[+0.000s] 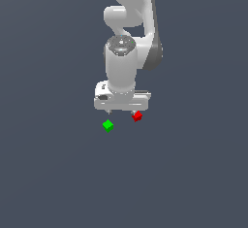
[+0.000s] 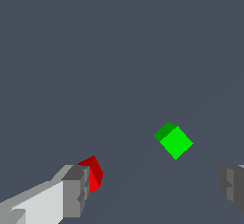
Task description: Stack the red cube on top of the green cube.
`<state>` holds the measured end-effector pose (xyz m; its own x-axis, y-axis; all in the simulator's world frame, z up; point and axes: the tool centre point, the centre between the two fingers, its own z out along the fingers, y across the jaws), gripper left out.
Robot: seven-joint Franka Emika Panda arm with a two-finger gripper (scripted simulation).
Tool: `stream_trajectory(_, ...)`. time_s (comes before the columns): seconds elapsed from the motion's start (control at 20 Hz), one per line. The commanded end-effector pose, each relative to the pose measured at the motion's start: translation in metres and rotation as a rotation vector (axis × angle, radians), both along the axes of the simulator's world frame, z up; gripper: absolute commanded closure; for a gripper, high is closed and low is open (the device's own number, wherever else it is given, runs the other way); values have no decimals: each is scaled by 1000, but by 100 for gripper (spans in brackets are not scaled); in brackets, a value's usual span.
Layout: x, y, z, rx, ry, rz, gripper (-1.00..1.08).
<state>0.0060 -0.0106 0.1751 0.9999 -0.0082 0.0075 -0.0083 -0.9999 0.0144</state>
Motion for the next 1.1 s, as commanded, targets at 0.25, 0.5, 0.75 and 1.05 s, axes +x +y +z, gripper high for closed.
stream_trajectory(0.25,-4,6,-6,1,1,26,-92)
stream_trajectory(0.5,-15,22,-23,3,2,105,-92)
stream_trajectory(0.75,-37,46,-51,7,5,231,-92)
stream_trajectory(1.05,-65,70,-84,12,8,378,-92)
